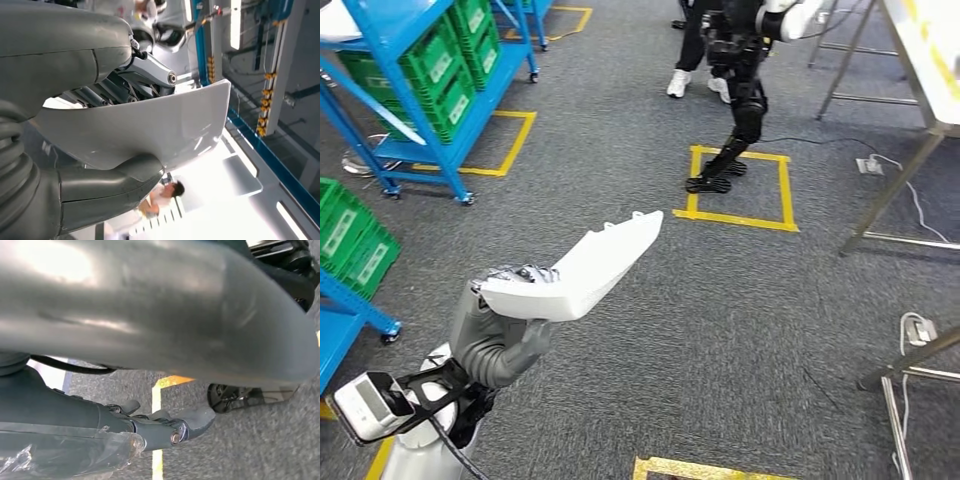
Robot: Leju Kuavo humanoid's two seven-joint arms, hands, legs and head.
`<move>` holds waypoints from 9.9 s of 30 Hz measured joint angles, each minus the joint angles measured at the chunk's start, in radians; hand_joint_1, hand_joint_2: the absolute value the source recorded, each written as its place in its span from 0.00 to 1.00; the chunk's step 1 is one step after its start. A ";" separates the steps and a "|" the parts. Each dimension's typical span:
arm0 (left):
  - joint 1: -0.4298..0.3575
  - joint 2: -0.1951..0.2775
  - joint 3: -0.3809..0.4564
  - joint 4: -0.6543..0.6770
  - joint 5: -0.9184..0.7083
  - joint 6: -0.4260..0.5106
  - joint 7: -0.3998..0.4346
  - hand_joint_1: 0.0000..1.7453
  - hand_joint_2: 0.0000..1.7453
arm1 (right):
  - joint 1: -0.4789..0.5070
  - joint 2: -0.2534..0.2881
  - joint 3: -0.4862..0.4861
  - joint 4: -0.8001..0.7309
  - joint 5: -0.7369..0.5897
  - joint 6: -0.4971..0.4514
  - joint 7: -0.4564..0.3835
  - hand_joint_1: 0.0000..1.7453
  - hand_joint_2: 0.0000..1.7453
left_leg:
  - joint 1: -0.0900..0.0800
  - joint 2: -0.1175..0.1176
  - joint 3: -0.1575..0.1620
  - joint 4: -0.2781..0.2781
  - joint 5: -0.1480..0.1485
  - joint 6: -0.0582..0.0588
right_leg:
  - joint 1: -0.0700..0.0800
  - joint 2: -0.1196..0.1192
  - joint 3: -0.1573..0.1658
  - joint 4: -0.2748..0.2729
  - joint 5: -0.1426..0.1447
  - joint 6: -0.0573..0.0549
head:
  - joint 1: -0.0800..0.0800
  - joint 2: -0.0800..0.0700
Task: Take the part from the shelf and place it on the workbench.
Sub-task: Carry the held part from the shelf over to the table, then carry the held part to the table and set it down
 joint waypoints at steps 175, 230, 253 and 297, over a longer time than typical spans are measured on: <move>-0.047 -0.121 0.142 0.002 0.035 0.009 0.054 1.00 1.00 | -0.025 0.002 0.000 0.013 0.021 -0.104 0.030 0.00 0.00 | -0.002 -0.048 -0.014 0.020 -0.026 -0.030 | 0.007 0.027 0.065 -0.230 0.125 -0.033 | -0.017 0.000; -0.068 -0.101 0.101 0.037 0.026 0.004 0.034 1.00 1.00 | -0.022 0.001 -0.001 0.022 0.009 -0.087 0.015 0.00 0.00 | -0.010 -0.060 0.042 0.021 -0.048 0.014 | 0.012 0.006 0.032 -0.089 -0.089 0.001 | -0.007 0.000; -0.531 0.120 0.019 0.777 -1.078 0.452 0.267 1.00 1.00 | -0.051 -0.010 -0.002 0.120 0.111 -0.098 -0.009 0.00 0.00 | -0.010 -0.061 -0.063 0.015 0.040 -0.029 | 0.011 0.015 0.103 -0.234 0.095 -0.055 | -0.023 0.000; -0.755 0.521 -0.309 1.061 -1.291 -0.003 0.787 1.00 1.00 | -0.069 -0.026 -0.036 0.145 0.140 -0.066 0.027 0.00 0.00 | -0.008 -0.060 -0.063 0.015 0.042 -0.015 | 0.013 0.016 0.112 -0.254 0.105 -0.018 | -0.024 0.000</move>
